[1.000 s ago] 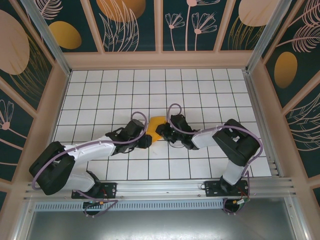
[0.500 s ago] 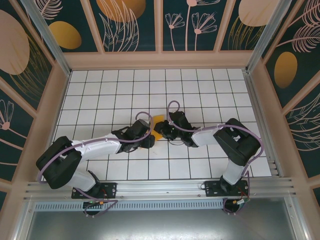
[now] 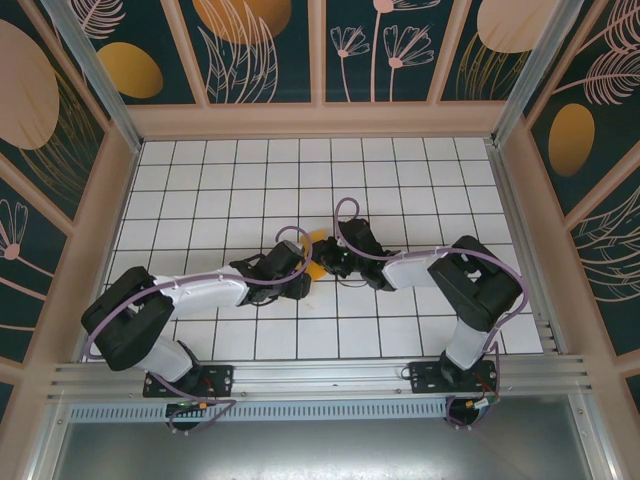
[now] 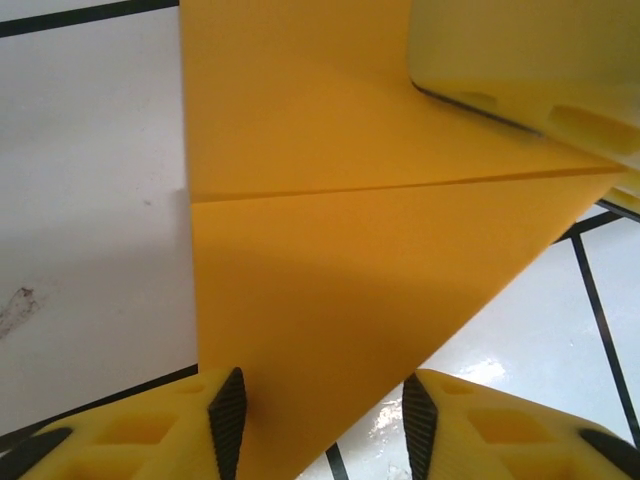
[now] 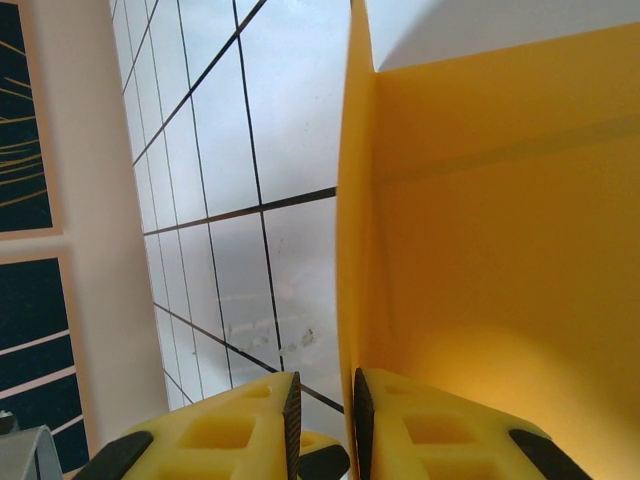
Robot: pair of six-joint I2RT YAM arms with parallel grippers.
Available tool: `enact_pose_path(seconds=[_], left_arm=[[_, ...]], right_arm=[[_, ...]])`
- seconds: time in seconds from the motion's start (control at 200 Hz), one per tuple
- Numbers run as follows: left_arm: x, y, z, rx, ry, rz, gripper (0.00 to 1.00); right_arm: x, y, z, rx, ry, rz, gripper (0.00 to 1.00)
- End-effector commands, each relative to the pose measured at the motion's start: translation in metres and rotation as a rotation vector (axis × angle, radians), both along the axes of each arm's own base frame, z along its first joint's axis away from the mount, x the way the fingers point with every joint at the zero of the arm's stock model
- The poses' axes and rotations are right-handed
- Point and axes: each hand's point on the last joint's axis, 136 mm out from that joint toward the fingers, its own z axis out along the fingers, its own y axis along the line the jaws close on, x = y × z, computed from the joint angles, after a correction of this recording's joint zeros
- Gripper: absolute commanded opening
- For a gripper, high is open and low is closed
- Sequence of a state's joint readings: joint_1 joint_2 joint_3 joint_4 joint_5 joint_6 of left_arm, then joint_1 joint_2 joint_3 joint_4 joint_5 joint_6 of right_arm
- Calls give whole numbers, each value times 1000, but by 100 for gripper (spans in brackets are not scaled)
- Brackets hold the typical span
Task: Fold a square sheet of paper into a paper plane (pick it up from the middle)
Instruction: Fourth fold the wing at the center of the table.
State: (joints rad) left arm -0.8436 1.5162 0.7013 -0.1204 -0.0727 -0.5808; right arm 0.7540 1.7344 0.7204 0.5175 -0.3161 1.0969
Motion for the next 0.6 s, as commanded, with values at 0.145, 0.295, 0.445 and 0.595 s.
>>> enact_pose_path(seconds=[0.145, 0.295, 0.445, 0.595], left_arm=[[4, 1, 1, 33, -21, 0, 34], [4, 2, 2, 33, -24, 1, 28], [4, 2, 2, 32, -25, 1, 23], [4, 2, 3, 31, -28, 1, 14]], right_arm=[[6, 5, 10, 7, -31, 14, 24], [6, 5, 10, 5, -32, 13, 24], [6, 4, 10, 2, -32, 13, 24], [6, 3, 11, -4, -38, 13, 24]])
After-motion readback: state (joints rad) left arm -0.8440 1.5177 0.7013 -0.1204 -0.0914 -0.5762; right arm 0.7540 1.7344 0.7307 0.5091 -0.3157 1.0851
